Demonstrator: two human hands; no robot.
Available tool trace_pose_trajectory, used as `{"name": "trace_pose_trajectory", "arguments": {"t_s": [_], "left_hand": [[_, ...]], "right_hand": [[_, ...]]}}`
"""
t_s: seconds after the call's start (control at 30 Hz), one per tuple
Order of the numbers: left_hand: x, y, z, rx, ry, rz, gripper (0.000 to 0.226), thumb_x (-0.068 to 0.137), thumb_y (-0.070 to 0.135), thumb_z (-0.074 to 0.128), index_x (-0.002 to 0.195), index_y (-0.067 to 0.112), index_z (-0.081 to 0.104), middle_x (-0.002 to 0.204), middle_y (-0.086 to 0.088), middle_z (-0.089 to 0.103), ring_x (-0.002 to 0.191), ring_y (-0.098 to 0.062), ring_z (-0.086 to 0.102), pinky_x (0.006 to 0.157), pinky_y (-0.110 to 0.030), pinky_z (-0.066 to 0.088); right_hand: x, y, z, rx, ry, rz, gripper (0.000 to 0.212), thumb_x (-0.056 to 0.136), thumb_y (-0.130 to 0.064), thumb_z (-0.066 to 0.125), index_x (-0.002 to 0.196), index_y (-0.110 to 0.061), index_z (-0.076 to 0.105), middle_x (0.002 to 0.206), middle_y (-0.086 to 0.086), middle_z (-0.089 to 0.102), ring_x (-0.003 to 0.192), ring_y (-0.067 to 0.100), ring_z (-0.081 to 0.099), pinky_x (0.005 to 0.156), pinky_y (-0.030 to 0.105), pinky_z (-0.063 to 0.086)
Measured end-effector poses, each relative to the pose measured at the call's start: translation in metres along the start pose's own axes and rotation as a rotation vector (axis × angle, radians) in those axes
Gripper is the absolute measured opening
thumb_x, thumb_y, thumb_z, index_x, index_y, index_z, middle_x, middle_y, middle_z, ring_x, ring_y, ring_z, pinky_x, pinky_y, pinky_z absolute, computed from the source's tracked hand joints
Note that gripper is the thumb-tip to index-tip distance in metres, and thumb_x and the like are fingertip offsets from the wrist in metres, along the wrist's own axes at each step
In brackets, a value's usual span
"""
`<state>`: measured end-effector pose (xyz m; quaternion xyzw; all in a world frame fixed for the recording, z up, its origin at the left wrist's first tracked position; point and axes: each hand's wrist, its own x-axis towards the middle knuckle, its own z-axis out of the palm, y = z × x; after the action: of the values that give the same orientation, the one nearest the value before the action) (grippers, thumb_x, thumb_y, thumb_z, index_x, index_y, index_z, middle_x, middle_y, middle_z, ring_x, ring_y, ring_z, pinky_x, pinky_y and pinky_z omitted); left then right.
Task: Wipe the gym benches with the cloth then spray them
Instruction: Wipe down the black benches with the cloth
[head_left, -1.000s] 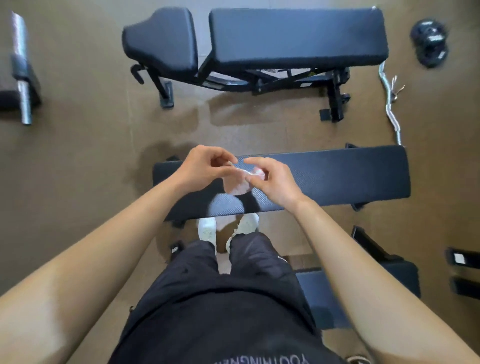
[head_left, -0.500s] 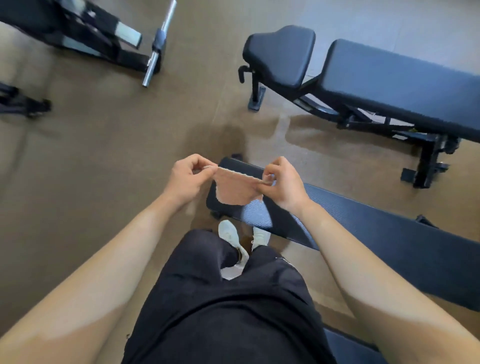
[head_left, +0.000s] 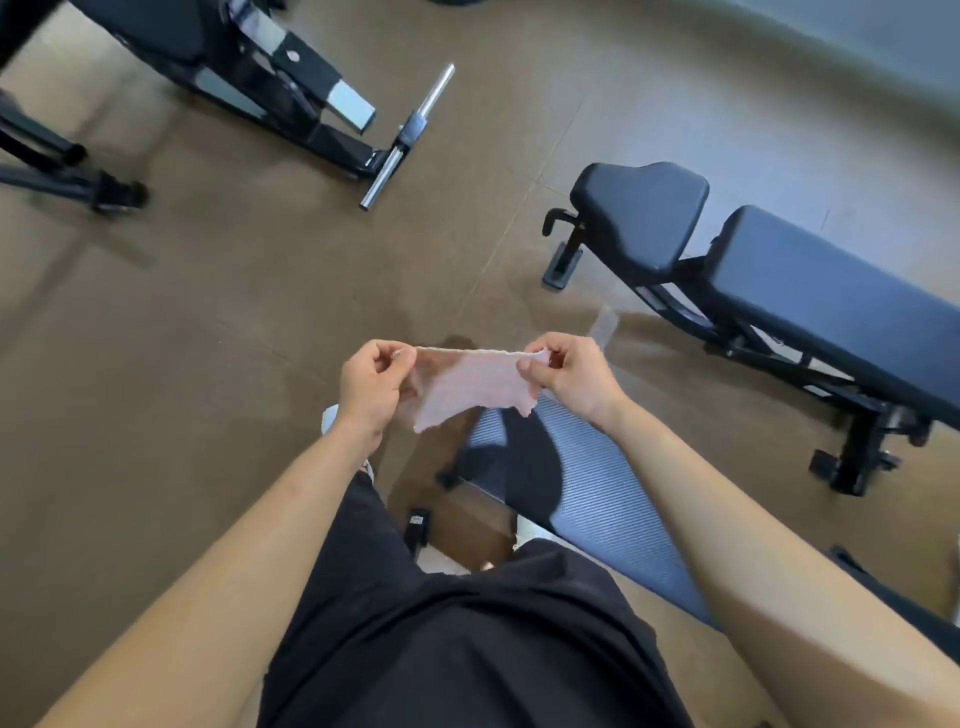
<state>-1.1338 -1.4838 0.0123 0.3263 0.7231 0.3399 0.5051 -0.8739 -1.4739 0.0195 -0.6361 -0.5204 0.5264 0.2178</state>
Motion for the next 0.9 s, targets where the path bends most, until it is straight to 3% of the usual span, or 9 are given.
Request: {"name": "trace_pose_trajectory", "arguments": {"t_s": [0.17,0.23,0.33,0.4,0.5,0.57,0.67,0.77,0.9], "left_hand": [[0.085,0.010,-0.060,0.021,-0.108,-0.034,0.007,0.099,0.016,0.065,0.092,0.015,0.068,0.088,-0.001,0.070,0.079,-0.012,0.063,0.073,-0.034,0.060],[0.122,0.020,-0.088,0.041,-0.165,-0.026,0.008,0.098,0.016,0.066,0.091,0.015,0.070,0.086,-0.002,0.071,0.076,-0.013,0.064,0.073,-0.038,0.060],[0.169,0.043,-0.125,0.061,-0.228,-0.026,0.007,0.096,0.012,0.068,0.090,0.010,0.070,0.079,-0.004,0.067,0.070,-0.014,0.060,0.064,-0.032,0.057],[0.200,0.059,-0.145,0.066,-0.263,-0.001,0.009,0.095,0.009,0.069,0.086,0.011,0.070,0.075,-0.004,0.065,0.067,-0.015,0.058,0.057,-0.026,0.052],[0.241,0.083,-0.165,0.091,-0.296,0.060,0.008,0.093,0.013,0.072,0.085,0.013,0.071,0.071,0.001,0.065,0.061,-0.010,0.056,0.060,-0.027,0.046],[0.263,0.100,-0.170,0.085,-0.283,0.084,0.006,0.095,0.013,0.070,0.090,0.009,0.071,0.073,0.000,0.066,0.061,-0.006,0.058,0.059,-0.026,0.047],[0.289,0.127,-0.165,0.066,-0.292,0.112,0.006,0.097,0.008,0.067,0.092,0.008,0.070,0.077,-0.001,0.066,0.062,0.000,0.061,0.056,-0.018,0.050],[0.311,0.152,-0.149,0.100,-0.393,0.131,0.008,0.096,0.008,0.068,0.090,0.012,0.070,0.078,-0.002,0.068,0.069,-0.010,0.061,0.064,-0.027,0.053],[0.347,0.193,-0.113,0.216,-0.533,0.205,0.006,0.094,0.009,0.071,0.090,0.012,0.074,0.082,-0.001,0.071,0.075,-0.011,0.063,0.074,-0.032,0.055]], "right_hand": [[0.055,-0.054,0.068,0.048,0.157,0.113,0.020,0.093,-0.013,0.073,0.075,-0.017,0.066,0.066,-0.004,0.064,0.053,-0.003,0.052,0.056,0.014,0.043],[0.076,-0.081,0.104,0.065,0.206,0.179,0.018,0.094,-0.011,0.071,0.077,-0.015,0.066,0.068,-0.003,0.063,0.057,0.001,0.055,0.058,0.021,0.048],[0.109,-0.119,0.153,0.090,0.241,0.239,0.017,0.092,-0.007,0.070,0.077,-0.015,0.067,0.068,0.001,0.067,0.061,0.011,0.060,0.061,0.034,0.050],[0.133,-0.147,0.179,0.123,0.238,0.233,0.017,0.092,-0.007,0.071,0.078,-0.015,0.068,0.072,0.003,0.069,0.065,0.013,0.062,0.063,0.035,0.052],[0.164,-0.182,0.198,0.151,0.258,0.191,0.022,0.091,-0.005,0.071,0.076,-0.021,0.068,0.071,-0.001,0.069,0.066,0.011,0.064,0.062,0.030,0.054],[0.182,-0.200,0.202,0.152,0.271,0.169,0.022,0.091,-0.004,0.070,0.078,-0.022,0.068,0.071,0.001,0.068,0.066,0.014,0.063,0.064,0.036,0.055],[0.211,-0.218,0.192,0.097,0.229,0.124,0.018,0.090,-0.006,0.070,0.099,-0.021,0.072,0.073,0.000,0.064,0.066,0.012,0.058,0.065,0.032,0.051],[0.241,-0.232,0.173,0.006,0.148,0.056,0.051,0.090,-0.007,0.072,0.137,-0.024,0.060,0.076,0.000,0.054,0.067,0.011,0.051,0.065,0.018,0.046],[0.284,-0.244,0.139,-0.009,0.166,0.021,0.055,0.091,-0.006,0.072,0.141,-0.026,0.059,0.073,-0.004,0.050,0.065,0.005,0.048,0.064,0.013,0.044]]}}
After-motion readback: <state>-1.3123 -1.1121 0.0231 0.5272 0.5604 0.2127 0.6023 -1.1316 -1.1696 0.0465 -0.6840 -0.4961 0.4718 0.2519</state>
